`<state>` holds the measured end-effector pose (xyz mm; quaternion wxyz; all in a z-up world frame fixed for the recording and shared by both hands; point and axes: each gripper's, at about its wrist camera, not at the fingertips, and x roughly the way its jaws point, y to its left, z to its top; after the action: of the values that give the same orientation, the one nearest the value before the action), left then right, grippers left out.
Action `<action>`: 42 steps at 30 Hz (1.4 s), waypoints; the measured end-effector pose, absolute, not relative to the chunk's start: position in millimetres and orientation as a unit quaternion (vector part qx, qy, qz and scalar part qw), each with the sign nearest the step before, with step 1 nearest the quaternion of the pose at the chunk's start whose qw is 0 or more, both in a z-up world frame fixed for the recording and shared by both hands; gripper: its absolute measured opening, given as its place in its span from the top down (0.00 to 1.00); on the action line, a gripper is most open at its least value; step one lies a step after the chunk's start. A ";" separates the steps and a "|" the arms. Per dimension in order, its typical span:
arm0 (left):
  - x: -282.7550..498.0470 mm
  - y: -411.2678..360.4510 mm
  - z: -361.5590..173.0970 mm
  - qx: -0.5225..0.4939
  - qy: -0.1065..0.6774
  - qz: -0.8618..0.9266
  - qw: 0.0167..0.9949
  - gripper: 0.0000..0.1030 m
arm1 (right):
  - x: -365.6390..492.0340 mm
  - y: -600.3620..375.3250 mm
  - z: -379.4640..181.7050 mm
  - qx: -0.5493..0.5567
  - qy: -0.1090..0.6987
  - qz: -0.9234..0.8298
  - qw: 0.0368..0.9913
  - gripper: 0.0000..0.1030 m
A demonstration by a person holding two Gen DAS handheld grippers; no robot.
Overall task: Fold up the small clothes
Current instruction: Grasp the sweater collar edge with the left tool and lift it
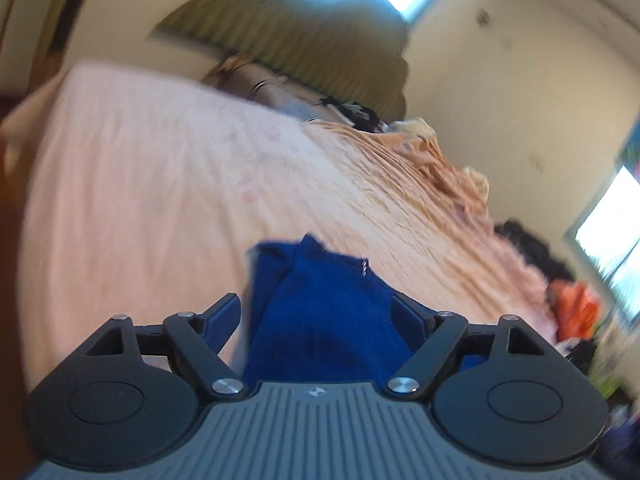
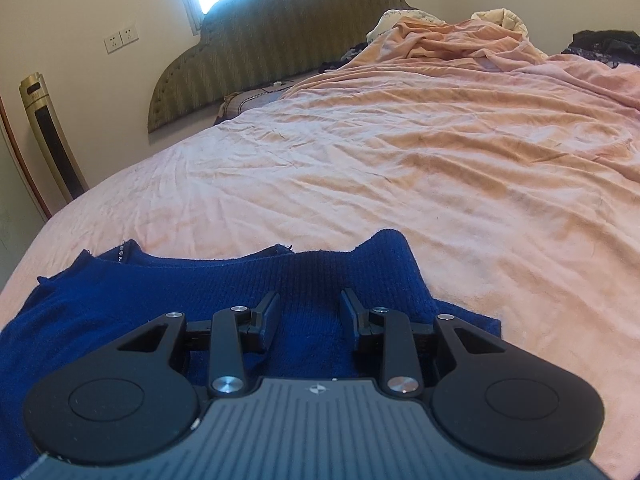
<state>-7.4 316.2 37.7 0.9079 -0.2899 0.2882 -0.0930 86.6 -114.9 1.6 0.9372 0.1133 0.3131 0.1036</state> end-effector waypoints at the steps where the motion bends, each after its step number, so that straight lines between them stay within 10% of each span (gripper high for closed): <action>1: -18.0 328.0 30.2 -0.326 0.296 -0.096 0.893 0.20 | 86.4 -116.6 1.5 0.120 0.313 0.105 0.936 0.64; 14: -9.0 309.7 -7.0 -0.396 0.363 -0.101 0.838 0.23 | 84.0 -130.2 -0.5 0.172 0.307 0.119 0.928 0.63; 17: -3.5 298.2 -5.2 -0.363 0.386 -0.076 0.845 0.81 | 84.5 -132.9 -1.2 0.182 0.306 0.124 0.926 0.60; 18: -0.8 292.8 -5.5 -0.342 0.402 -0.063 0.847 0.87 | 84.6 -133.4 -1.1 0.184 0.306 0.127 0.926 0.59; 27: -6.9 266.1 27.7 -0.290 0.395 -0.034 0.871 0.88 | 84.5 -125.1 13.5 0.153 0.321 0.119 0.927 0.53; 33: -19.1 203.9 66.0 -0.189 0.351 -0.100 0.912 0.87 | 84.6 -52.7 77.4 0.130 0.367 0.250 0.886 0.27; 42: -22.6 174.9 41.5 -0.153 0.361 -0.140 0.909 0.87 | 143.2 83.5 76.0 0.096 0.517 0.328 0.785 0.32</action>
<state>-22.6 174.9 41.5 0.9092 -0.1526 0.3614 -0.1395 143.2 83.5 76.0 0.7846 0.0963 0.5174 0.3278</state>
